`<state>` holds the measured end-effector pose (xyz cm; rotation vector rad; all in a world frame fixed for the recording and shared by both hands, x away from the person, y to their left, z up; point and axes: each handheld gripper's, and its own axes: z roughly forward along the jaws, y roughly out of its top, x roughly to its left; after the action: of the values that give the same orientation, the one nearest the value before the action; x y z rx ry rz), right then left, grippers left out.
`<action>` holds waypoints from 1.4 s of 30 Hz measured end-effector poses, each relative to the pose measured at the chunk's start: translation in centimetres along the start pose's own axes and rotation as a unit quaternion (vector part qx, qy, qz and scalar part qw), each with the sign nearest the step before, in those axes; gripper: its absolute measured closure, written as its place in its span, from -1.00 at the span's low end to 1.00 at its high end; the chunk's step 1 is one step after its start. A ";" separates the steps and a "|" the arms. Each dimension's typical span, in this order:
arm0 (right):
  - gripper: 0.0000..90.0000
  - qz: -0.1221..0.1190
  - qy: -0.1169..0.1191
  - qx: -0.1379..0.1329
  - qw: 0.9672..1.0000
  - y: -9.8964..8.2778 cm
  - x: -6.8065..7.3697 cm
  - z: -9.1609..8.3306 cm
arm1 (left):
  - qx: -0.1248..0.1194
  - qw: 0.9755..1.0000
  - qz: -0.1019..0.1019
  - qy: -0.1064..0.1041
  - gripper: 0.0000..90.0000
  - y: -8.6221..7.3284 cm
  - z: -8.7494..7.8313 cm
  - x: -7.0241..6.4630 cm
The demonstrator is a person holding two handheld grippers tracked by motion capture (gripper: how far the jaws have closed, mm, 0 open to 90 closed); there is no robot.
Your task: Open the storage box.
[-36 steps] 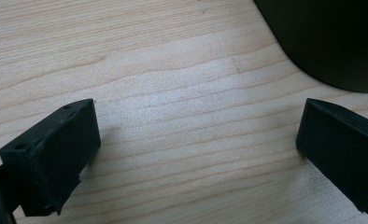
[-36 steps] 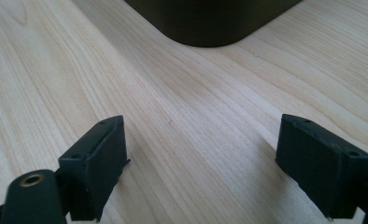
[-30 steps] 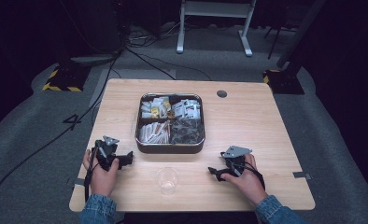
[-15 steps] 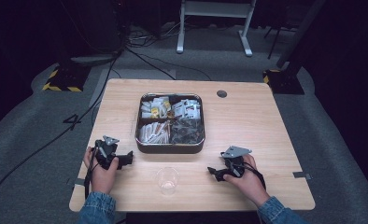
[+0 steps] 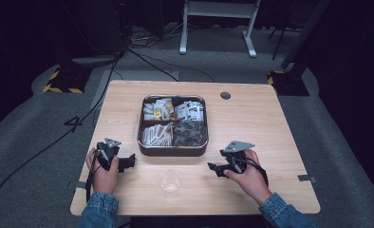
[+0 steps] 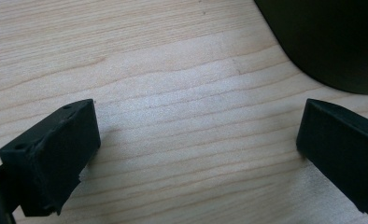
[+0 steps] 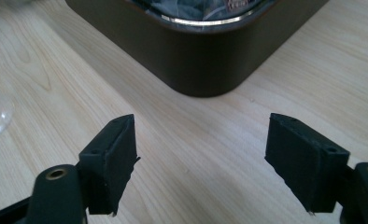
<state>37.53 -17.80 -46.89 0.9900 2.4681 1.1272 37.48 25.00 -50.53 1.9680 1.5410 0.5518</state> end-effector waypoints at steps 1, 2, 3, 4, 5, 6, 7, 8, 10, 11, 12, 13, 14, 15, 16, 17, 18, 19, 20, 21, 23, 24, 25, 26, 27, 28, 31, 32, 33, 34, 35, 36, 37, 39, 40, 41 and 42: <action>-0.44 0.000 0.000 0.000 1.000 0.0 0.0 0.0 | 0.000 1.000 0.000 0.000 -1.00 0.0 0.0 0.0; -0.45 -0.005 0.001 0.000 1.000 0.6 0.1 0.0 | 0.000 1.000 0.001 -0.001 -1.00 0.0 0.0 0.0; -0.45 -0.005 0.001 0.000 1.000 0.6 0.1 0.0 | 0.000 1.000 0.001 -0.001 -1.00 0.0 0.0 0.0; -0.46 -0.004 0.001 -0.003 1.000 0.9 0.1 0.0 | 0.000 1.000 0.002 -0.001 -1.00 0.1 0.0 0.0; -0.46 0.000 0.006 -0.008 1.000 1.2 0.1 -0.1 | 0.000 1.000 0.002 -0.001 -1.00 0.1 0.0 0.0; -0.47 0.005 0.009 -0.011 1.000 1.5 0.1 -0.1 | 0.000 1.000 0.001 -0.002 -1.00 0.1 0.0 0.0; -0.47 0.007 0.011 -0.014 1.000 1.8 0.1 -0.1 | 0.000 1.000 0.002 -0.001 -1.00 0.1 0.0 0.0; -0.48 0.012 0.014 -0.019 1.000 2.4 0.1 -0.1 | 0.000 1.000 0.002 -0.001 -1.00 0.1 0.0 0.0; -0.48 0.014 0.016 -0.020 1.000 2.7 0.1 -0.1 | 0.000 1.000 0.001 -0.001 -1.00 0.1 0.0 0.0; -0.44 0.017 0.021 -0.024 0.999 3.5 0.0 -0.1 | 0.000 1.000 0.001 -0.001 -1.00 0.1 0.0 0.0; -0.43 0.022 0.021 -0.028 0.999 3.7 0.0 -0.1 | 0.000 1.000 0.002 -0.001 -1.00 0.1 0.0 0.0; -0.43 0.028 0.018 -0.033 0.999 4.2 0.0 -0.1 | 0.000 1.000 0.001 -0.002 -1.00 0.1 0.0 0.0; -0.43 0.028 0.018 -0.033 0.999 4.2 0.0 -0.1 | 0.000 1.000 0.001 -0.002 -1.00 0.1 0.0 0.0; -0.43 0.026 0.018 -0.038 0.999 5.1 0.0 -0.2 | 0.000 1.000 0.001 -0.002 -1.00 0.0 0.0 0.0; -0.43 0.026 0.018 -0.038 0.999 5.1 0.0 -0.2 | 0.000 1.000 0.001 -0.002 -1.00 0.0 0.0 0.0; -0.43 0.025 0.017 -0.041 0.999 5.4 0.0 -0.2 | 0.000 1.000 0.001 -0.002 -1.00 0.1 0.0 0.0; -0.43 0.026 0.014 -0.049 0.998 6.2 -0.1 -0.2 | 0.000 1.000 0.002 -0.001 -1.00 0.1 0.0 0.0; -0.43 0.026 0.014 -0.049 0.998 6.2 -0.1 -0.2 | 0.000 1.000 0.002 -0.001 -1.00 0.1 0.0 0.0; -0.43 0.028 0.014 -0.050 0.998 6.5 -0.1 -0.2 | 0.000 1.000 0.002 -0.001 -1.00 0.1 0.0 0.0; -0.43 0.030 0.015 -0.052 0.998 7.0 -0.2 -0.2 | 0.000 1.000 0.001 -0.001 -1.00 0.0 0.0 0.0; -0.43 0.028 0.010 -0.054 0.998 7.8 -0.2 -0.1 | 0.000 1.000 0.002 -0.001 -1.00 0.1 0.0 0.0; -0.42 0.028 0.007 -0.057 0.998 8.5 -0.3 0.0 | 0.000 1.000 0.002 -0.001 -1.00 0.0 0.0 0.0; -0.42 0.028 0.007 -0.057 0.998 8.5 -0.3 0.0 | 0.000 1.000 0.002 -0.001 -1.00 0.0 0.0 0.0; -0.42 0.028 0.006 -0.060 0.998 8.7 -0.3 0.1 | 0.000 1.000 0.001 -0.002 -1.00 0.0 0.0 0.0; -0.42 0.029 0.004 -0.060 0.998 9.0 -0.4 0.2 | 0.000 1.000 0.002 -0.001 -1.00 0.0 0.0 0.0; -0.42 0.032 0.003 -0.061 0.998 9.4 -0.4 0.5 | 0.000 1.000 0.002 -0.001 -1.00 0.0 0.0 0.0; -0.41 0.033 0.001 -0.062 0.997 10.2 -0.4 1.1 | 0.000 1.000 0.001 -0.002 -1.00 0.0 0.0 0.0; -0.41 0.034 0.000 -0.062 0.998 10.5 -0.5 1.4 | 0.000 1.000 0.002 -0.001 -1.00 0.0 0.0 0.0; -0.41 0.035 -0.001 -0.061 0.998 10.8 -0.5 1.6 | 0.000 1.000 0.001 -0.001 -1.00 0.0 0.0 0.0; -0.40 0.033 -0.007 -0.059 0.998 11.3 -0.7 2.2 | 0.000 1.000 0.002 -0.001 -1.00 0.1 0.0 0.0; -0.40 0.033 -0.007 -0.059 0.998 11.3 -0.7 2.2 | 0.000 1.000 0.002 -0.001 -1.00 0.0 0.0 0.0; -0.38 0.034 -0.012 -0.055 0.998 11.8 -0.8 2.7 | 0.000 1.000 0.001 -0.002 -1.00 0.0 0.0 0.0; -0.38 0.034 -0.012 -0.055 0.998 11.8 -0.8 2.7 | 0.000 1.000 0.002 -0.001 -1.00 0.0 0.0 0.0; -0.38 0.034 -0.021 -0.051 0.998 12.3 -1.0 3.2 | 0.001 1.000 0.002 -0.001 -1.00 0.1 0.0 0.0; -0.38 0.036 -0.023 -0.050 0.998 12.5 -1.1 3.5 | 0.000 1.000 0.000 0.000 -1.00 0.0 0.0 0.0; -0.38 0.036 -0.027 -0.049 0.998 12.8 -1.1 3.8 | 0.000 1.000 0.000 0.001 -1.00 0.1 0.0 0.0; -0.38 0.036 -0.027 -0.048 0.998 12.9 -1.2 4.0 | 0.000 1.000 -0.005 0.004 -1.00 0.0 0.0 -0.1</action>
<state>46.50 -10.28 -40.00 1.0729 2.3299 1.2128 37.48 24.90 -50.53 1.9599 1.5557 0.5564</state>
